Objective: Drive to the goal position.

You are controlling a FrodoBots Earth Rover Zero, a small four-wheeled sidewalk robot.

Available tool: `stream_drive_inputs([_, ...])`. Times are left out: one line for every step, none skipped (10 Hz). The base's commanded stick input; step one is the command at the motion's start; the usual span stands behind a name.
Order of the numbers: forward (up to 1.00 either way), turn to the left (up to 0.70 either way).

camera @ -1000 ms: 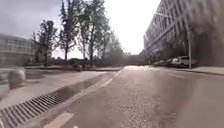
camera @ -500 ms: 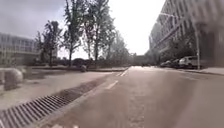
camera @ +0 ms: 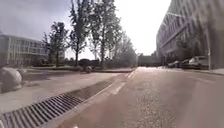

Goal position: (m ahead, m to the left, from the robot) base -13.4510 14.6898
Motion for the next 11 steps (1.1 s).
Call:
stream_drive_inputs([0.69, 0.14])
stream_drive_inputs([0.69, 0.14])
stream_drive_inputs([0.69, 0.14])
stream_drive_inputs([0.69, 0.14])
stream_drive_inputs([0.69, 0.14])
stream_drive_inputs([0.69, 0.14])
stream_drive_inputs([0.69, 0.14])
stream_drive_inputs([0.69, 0.14])
stream_drive_inputs([0.69, 0.14])
stream_drive_inputs([0.69, 0.14])
stream_drive_inputs([0.69, 0.14])
